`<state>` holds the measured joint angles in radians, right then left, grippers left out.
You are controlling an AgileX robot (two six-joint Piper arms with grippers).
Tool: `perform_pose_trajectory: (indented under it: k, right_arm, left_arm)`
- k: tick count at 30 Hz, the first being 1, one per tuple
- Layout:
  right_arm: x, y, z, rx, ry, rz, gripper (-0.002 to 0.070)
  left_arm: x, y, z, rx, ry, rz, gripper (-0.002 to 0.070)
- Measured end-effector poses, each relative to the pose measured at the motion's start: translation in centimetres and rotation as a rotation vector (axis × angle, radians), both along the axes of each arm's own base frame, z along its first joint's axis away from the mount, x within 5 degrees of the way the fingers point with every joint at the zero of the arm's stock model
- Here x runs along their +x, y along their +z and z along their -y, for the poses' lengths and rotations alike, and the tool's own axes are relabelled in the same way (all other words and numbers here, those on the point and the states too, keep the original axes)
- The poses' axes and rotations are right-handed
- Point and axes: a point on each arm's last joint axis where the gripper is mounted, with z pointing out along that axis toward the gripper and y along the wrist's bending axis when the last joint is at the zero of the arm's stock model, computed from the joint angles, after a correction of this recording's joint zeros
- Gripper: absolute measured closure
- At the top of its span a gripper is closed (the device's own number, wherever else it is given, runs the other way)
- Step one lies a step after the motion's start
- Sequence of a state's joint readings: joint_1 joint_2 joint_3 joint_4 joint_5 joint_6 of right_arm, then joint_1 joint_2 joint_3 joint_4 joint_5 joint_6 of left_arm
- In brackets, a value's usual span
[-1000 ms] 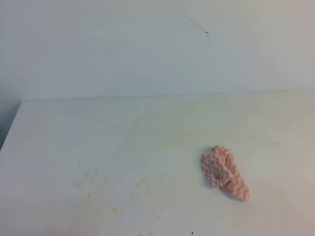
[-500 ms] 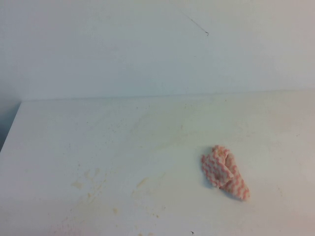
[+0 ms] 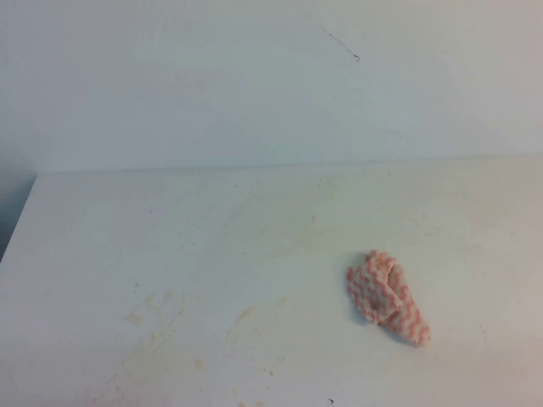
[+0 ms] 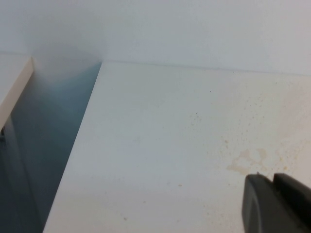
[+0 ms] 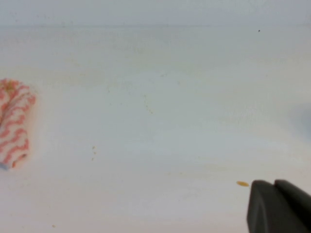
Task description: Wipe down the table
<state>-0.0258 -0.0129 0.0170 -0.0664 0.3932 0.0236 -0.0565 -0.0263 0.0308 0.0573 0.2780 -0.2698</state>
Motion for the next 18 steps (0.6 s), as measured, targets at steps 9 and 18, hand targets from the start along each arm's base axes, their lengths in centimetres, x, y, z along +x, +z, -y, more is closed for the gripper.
perform_pose_trajectory:
  k: [9, 18]
  right_arm:
    - [0.04, 0.03, 0.0, -0.003, 0.0, 0.01, 0.0677]
    - [0.05, 0.04, 0.0, -0.003, 0.001, 0.011, 0.0677]
  left_arm:
    - [0.0, 0.0, 0.0, 0.0, 0.0, 0.0, 0.0675]
    - [0.0, 0.0, 0.0, 0.0, 0.0, 0.0, 0.0675]
